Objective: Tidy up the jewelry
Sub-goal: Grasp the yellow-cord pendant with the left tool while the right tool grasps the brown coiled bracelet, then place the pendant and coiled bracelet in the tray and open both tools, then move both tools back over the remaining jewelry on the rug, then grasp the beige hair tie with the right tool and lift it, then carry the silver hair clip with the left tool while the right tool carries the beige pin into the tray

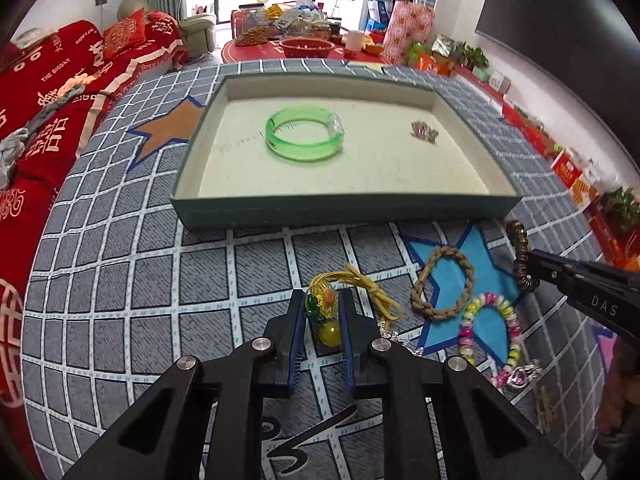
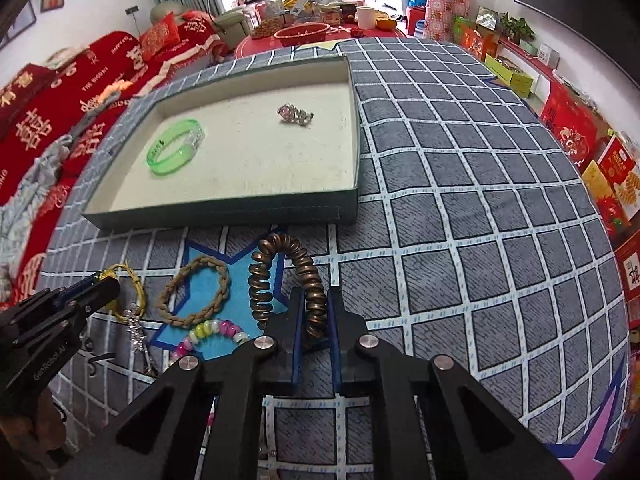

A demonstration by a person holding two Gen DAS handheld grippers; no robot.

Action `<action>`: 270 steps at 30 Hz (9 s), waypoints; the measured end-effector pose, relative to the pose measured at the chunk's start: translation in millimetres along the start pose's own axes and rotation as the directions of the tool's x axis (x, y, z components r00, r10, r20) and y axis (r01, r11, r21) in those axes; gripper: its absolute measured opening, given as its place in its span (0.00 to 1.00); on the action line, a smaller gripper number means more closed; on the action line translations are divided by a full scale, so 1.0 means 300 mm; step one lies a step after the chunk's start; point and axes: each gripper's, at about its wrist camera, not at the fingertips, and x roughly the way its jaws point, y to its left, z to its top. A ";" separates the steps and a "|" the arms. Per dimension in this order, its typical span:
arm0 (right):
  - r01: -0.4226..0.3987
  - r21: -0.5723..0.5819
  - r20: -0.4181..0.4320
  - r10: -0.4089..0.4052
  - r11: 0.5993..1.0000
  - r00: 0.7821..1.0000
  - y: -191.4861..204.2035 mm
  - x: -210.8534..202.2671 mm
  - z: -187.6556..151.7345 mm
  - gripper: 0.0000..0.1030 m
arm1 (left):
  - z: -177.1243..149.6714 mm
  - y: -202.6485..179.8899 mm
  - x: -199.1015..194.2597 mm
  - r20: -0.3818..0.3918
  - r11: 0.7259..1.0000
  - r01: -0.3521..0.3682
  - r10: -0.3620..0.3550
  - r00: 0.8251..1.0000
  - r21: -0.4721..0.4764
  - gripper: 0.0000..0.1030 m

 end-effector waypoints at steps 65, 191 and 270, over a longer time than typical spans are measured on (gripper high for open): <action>0.066 -0.081 -0.056 -0.071 0.995 0.996 0.078 0.336 0.495 0.12 | 0.406 0.079 0.322 -0.039 0.989 -0.120 0.124 0.992 0.089 0.29; 0.096 -0.169 0.008 -0.096 0.981 0.995 0.101 -0.135 -0.347 0.64 | -0.012 -0.004 0.106 -0.057 0.986 -0.163 0.160 0.985 -0.037 0.91; -0.235 0.130 0.106 0.222 0.963 0.969 -0.091 -0.235 -0.123 0.09 | -0.089 0.028 -0.008 -0.021 0.998 -0.029 0.030 0.999 0.052 0.25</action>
